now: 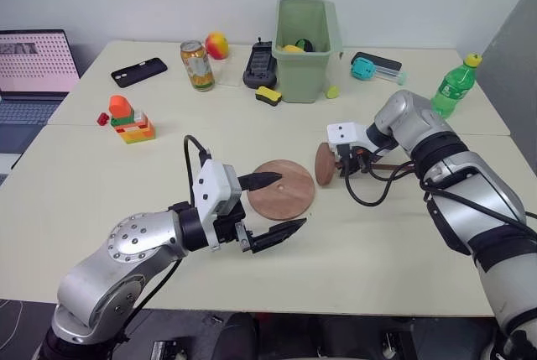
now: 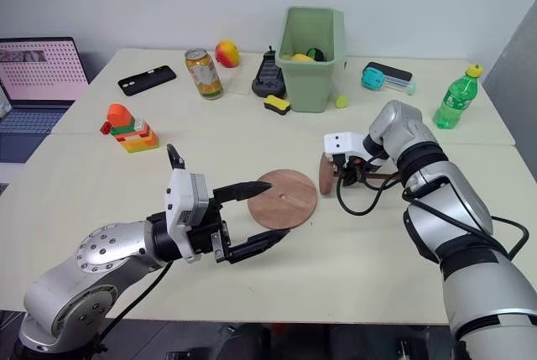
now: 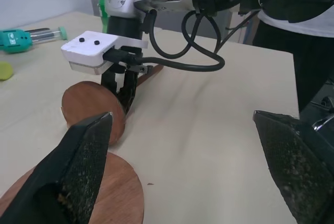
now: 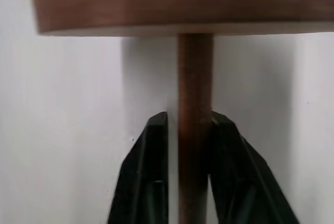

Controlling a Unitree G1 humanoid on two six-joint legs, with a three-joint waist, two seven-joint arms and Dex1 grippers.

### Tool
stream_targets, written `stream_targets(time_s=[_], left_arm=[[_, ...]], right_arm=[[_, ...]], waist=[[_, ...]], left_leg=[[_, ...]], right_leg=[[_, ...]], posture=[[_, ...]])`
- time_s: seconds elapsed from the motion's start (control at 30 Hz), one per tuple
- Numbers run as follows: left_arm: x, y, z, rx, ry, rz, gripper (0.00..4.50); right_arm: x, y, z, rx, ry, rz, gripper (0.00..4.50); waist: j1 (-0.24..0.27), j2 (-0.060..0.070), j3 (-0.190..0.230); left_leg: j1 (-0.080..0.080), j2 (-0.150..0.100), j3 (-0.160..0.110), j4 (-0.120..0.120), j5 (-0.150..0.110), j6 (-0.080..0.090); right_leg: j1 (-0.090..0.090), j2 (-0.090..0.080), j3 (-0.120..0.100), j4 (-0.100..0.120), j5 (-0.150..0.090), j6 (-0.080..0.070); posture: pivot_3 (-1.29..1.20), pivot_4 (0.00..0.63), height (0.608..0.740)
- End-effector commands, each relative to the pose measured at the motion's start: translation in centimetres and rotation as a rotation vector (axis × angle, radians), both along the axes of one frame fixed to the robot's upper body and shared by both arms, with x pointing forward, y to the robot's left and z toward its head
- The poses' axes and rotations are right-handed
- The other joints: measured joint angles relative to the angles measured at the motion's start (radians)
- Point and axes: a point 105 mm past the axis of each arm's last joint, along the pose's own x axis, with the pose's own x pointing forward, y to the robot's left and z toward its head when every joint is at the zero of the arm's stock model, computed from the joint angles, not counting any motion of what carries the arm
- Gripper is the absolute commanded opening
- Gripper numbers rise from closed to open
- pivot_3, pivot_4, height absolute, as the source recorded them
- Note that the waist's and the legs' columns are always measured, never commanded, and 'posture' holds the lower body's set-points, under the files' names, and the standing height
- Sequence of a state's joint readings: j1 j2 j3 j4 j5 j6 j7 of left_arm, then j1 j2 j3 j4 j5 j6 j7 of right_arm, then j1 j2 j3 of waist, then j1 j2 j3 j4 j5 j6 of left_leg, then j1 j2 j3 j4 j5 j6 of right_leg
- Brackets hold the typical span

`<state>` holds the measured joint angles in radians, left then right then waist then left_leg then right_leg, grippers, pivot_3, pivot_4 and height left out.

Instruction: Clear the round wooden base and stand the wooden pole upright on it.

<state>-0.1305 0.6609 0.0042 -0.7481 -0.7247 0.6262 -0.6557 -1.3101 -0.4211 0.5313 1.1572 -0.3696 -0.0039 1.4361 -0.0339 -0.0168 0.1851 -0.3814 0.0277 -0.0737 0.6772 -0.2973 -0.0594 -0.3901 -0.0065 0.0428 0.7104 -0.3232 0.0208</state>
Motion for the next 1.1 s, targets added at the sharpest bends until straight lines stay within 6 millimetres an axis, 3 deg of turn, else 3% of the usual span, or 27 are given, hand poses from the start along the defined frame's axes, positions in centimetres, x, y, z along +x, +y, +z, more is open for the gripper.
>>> stream_targets(time_s=[0.03,0.2,0.27,0.33,0.47,0.53,0.6,0.63,0.83,0.97,1.1], left_arm=[[-0.6,-0.5,0.8,-0.014,-0.039,-0.019,4.50],[-0.6,-0.4,0.8,-0.013,-0.040,-0.015,4.50],[-0.5,-0.1,0.7,-0.010,-0.038,-0.003,4.50],[-0.6,0.3,0.6,-0.019,-0.025,0.020,4.50],[-1.2,2.1,-0.1,-0.048,-0.005,0.110,4.50],[-1.4,3.6,-0.2,-0.084,-0.015,0.219,4.50],[-1.7,5.0,-0.4,-0.135,0.010,0.333,4.50],[-2.0,5.3,-0.7,-0.147,0.033,0.355,4.50],[-4.7,5.5,-2.5,-0.154,0.097,0.417,4.50],[-5.3,6.1,-2.8,-0.145,0.083,0.477,4.50],[-5.6,6.8,-3.4,-0.109,0.069,0.481,4.50]], right_arm=[[0.3,0.3,1.6,0.018,-0.029,0.011,0.27],[0.4,0.4,2.1,0.043,-0.036,0.010,0.27],[0.8,1.2,3.5,0.131,-0.090,0.007,0.27],[0.8,2.8,6.2,0.290,-0.100,0.007,0.27],[-0.9,6.1,14.3,0.781,-0.115,0.100,0.27],[-2.5,7.6,19.2,1.160,-0.096,0.112,0.27],[-4.3,8.4,21.5,1.435,-0.044,0.099,0.27],[-5.1,8.6,21.6,1.506,-0.038,0.093,0.27],[-8.8,12.3,18.3,1.700,-0.113,0.011,0.27],[-10.5,13.9,15.4,1.664,-0.152,0.034,0.27],[-10.4,13.5,13.6,1.614,-0.182,-0.013,0.27]], waist=[[0.000,0.000,0.000],[0.000,0.000,0.000],[0.000,0.000,0.000],[0.000,0.001,0.000],[-0.014,0.001,0.001],[-0.018,0.003,0.002],[-0.020,0.003,0.002],[-0.020,0.001,0.001],[-0.002,0.003,0.002],[0.003,0.003,0.001],[0.002,0.002,0.001]], left_leg=[[0.000,0.000,0.000,0.000,0.000,0.000],[0.000,0.000,0.000,0.000,0.000,0.000],[0.000,0.000,0.000,0.000,0.000,0.000],[0.000,0.000,0.000,0.000,0.000,0.000],[0.000,0.001,0.000,-0.001,0.000,0.000],[0.000,0.002,-0.001,-0.002,0.000,0.000],[0.000,0.003,-0.001,-0.004,0.000,0.000],[-0.001,0.003,-0.001,-0.004,0.000,0.000],[0.000,-0.001,-0.002,-0.005,0.000,0.000],[0.000,-0.002,-0.002,-0.005,0.000,-0.001],[0.001,-0.001,-0.002,-0.007,0.000,-0.001]], right_leg=[[0.000,0.000,0.000,0.000,0.000,0.000],[0.000,0.000,0.000,0.000,0.000,0.000],[0.000,0.000,0.000,0.000,0.000,0.000],[0.000,0.000,0.000,0.000,0.000,0.000],[-0.001,0.000,0.000,0.000,0.000,0.000],[-0.001,0.000,0.000,0.000,0.000,0.000],[-0.002,0.001,0.000,-0.001,0.000,0.000],[-0.002,0.001,0.000,-0.001,0.000,0.000],[0.001,-0.002,-0.001,-0.003,0.000,0.000],[0.000,-0.002,-0.001,-0.003,0.000,0.000],[0.002,-0.001,-0.002,-0.005,0.000,0.000]], posture=[[0.00,0.150,0.740],[0.00,0.150,0.740],[0.00,0.150,0.740],[0.00,0.150,0.740],[0.00,0.150,0.740],[0.00,0.150,0.740],[0.00,0.150,0.740],[0.00,0.150,0.740],[0.00,0.150,0.740],[0.00,0.150,0.740],[0.00,0.150,0.740]])
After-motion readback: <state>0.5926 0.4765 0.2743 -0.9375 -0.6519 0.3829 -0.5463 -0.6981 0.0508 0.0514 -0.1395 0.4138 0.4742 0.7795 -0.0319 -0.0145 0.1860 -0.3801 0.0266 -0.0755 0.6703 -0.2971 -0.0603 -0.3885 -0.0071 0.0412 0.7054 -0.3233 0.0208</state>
